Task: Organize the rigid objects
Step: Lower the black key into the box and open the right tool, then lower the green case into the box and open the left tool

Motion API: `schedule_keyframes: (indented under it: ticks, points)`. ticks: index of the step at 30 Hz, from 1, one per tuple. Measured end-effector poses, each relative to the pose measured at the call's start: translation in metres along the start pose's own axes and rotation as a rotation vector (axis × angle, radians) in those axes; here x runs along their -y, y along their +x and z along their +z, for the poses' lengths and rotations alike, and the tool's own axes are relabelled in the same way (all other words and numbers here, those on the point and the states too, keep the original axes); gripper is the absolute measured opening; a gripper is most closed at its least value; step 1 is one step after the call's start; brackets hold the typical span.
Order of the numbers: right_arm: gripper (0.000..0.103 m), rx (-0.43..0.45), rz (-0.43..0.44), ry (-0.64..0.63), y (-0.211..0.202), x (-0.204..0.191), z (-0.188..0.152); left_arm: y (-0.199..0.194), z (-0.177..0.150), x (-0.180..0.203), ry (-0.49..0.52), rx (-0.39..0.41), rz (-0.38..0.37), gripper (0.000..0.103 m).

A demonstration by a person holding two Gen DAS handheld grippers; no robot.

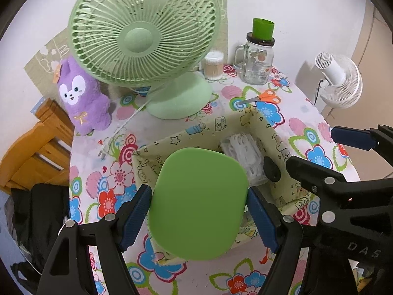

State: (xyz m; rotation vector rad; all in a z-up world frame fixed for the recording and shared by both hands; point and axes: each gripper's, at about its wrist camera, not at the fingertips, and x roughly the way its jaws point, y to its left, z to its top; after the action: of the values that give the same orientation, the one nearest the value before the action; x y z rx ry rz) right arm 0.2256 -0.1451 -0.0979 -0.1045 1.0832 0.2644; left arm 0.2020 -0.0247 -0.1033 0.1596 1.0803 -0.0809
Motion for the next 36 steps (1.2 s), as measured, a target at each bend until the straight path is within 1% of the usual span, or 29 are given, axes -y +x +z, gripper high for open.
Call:
schedule_keyframes:
  ticks: [14, 22, 25, 27, 34, 36]
  points:
    - [0.080, -0.048, -0.035, 0.049, 0.024, 0.023, -0.001, 0.032, 0.010, 0.007, 0.046, -0.046, -0.021, 0.080]
    - [0.080, -0.083, -0.047, 0.072, 0.039, 0.032, -0.003, 0.053, 0.012, 0.010, 0.051, -0.079, -0.037, 0.080]
    - [0.080, -0.095, -0.050, 0.075, 0.044, 0.035, -0.003, 0.061, 0.012, 0.010, 0.050, -0.091, -0.040, 0.081]
    - [0.080, -0.107, -0.053, 0.073, 0.049, 0.035, -0.004, 0.067, 0.012, 0.009, 0.045, -0.105, -0.030, 0.081]
    - [0.080, -0.134, -0.052, 0.071, 0.061, 0.034, -0.005, 0.077, 0.010, 0.003, 0.011, -0.119, -0.057, 0.082]
    - [0.080, -0.141, -0.055, 0.074, 0.063, 0.034, -0.005, 0.079, 0.010, 0.000, 0.001, -0.121, -0.051, 0.087]
